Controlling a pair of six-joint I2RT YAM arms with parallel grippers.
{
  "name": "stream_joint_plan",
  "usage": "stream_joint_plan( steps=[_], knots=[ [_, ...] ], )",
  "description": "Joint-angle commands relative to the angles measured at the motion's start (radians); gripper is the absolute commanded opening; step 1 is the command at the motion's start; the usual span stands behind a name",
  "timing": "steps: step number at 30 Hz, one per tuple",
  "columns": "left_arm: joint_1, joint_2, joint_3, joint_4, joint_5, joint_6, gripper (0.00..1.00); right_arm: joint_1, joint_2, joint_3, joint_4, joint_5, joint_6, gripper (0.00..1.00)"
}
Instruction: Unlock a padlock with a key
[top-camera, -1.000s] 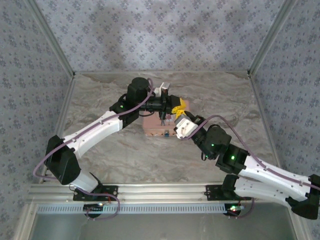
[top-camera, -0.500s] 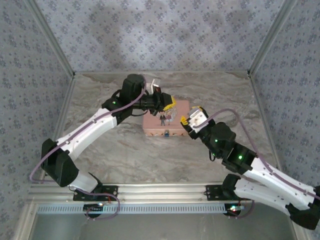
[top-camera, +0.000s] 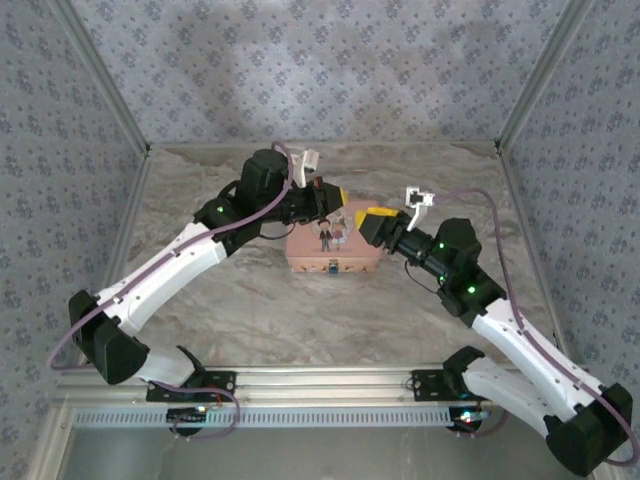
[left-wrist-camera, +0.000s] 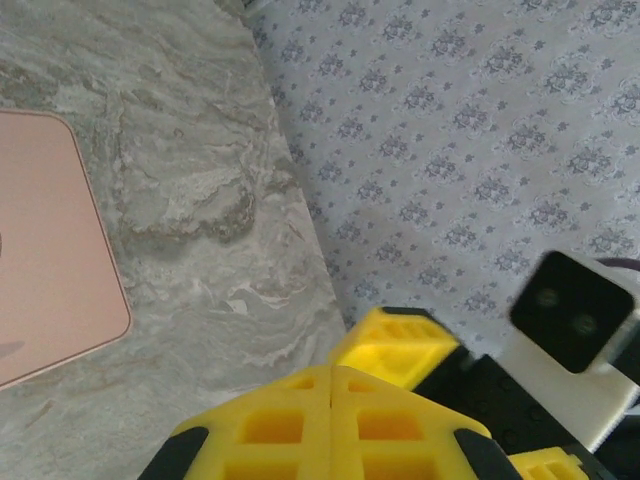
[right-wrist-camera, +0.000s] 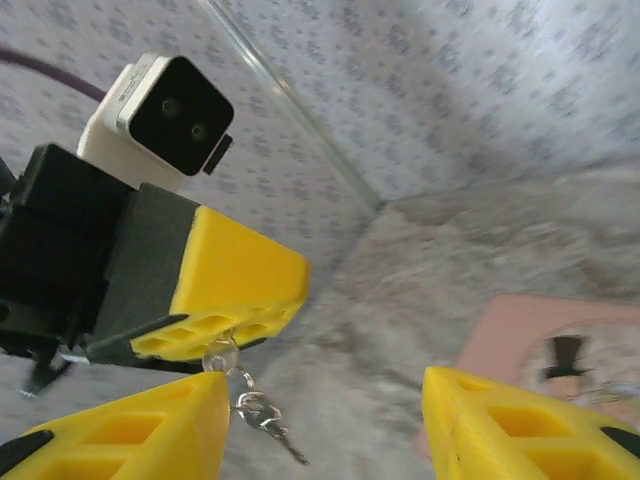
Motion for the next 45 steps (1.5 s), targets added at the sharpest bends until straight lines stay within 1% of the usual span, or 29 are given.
stream_joint_plan(
  steps=[1, 6, 9, 17, 24, 28, 33, 35, 40, 45],
  knots=[
    [-0.024, -0.042, 0.013, 0.037, -0.065, 0.049, 0.00, -0.006, 0.013, -0.021, 0.273, -0.120, 0.251, 0.56],
    [-0.037, -0.060, -0.013, 0.109, -0.062, 0.026, 0.00, -0.005, 0.042, -0.050, 0.415, -0.114, 0.373, 0.53],
    [-0.045, -0.057, -0.011, 0.133, -0.052, 0.010, 0.00, -0.003, 0.057, -0.053, 0.462, -0.114, 0.406, 0.49],
    [-0.078, -0.058, -0.010, 0.174, -0.059, -0.004, 0.00, 0.017, 0.079, -0.044, 0.457, -0.110, 0.405, 0.50],
    [-0.083, -0.064, -0.015, 0.196, -0.074, -0.005, 0.00, 0.041, 0.091, -0.044, 0.469, -0.117, 0.414, 0.41],
    [-0.082, -0.068, -0.028, 0.220, -0.087, -0.011, 0.00, 0.052, 0.101, -0.049, 0.471, -0.115, 0.418, 0.41],
    [-0.083, -0.080, -0.040, 0.236, -0.115, -0.013, 0.00, 0.055, 0.100, -0.065, 0.488, -0.086, 0.430, 0.38],
    [-0.082, -0.091, -0.053, 0.253, -0.130, -0.015, 0.00, 0.056, 0.092, -0.078, 0.493, -0.060, 0.439, 0.38],
    [-0.082, -0.115, -0.103, 0.311, -0.160, -0.041, 0.00, 0.059, 0.071, -0.106, 0.505, -0.008, 0.445, 0.44],
    [-0.082, -0.123, -0.119, 0.338, -0.160, -0.048, 0.00, 0.059, 0.069, -0.111, 0.521, 0.003, 0.446, 0.43]
  ],
)
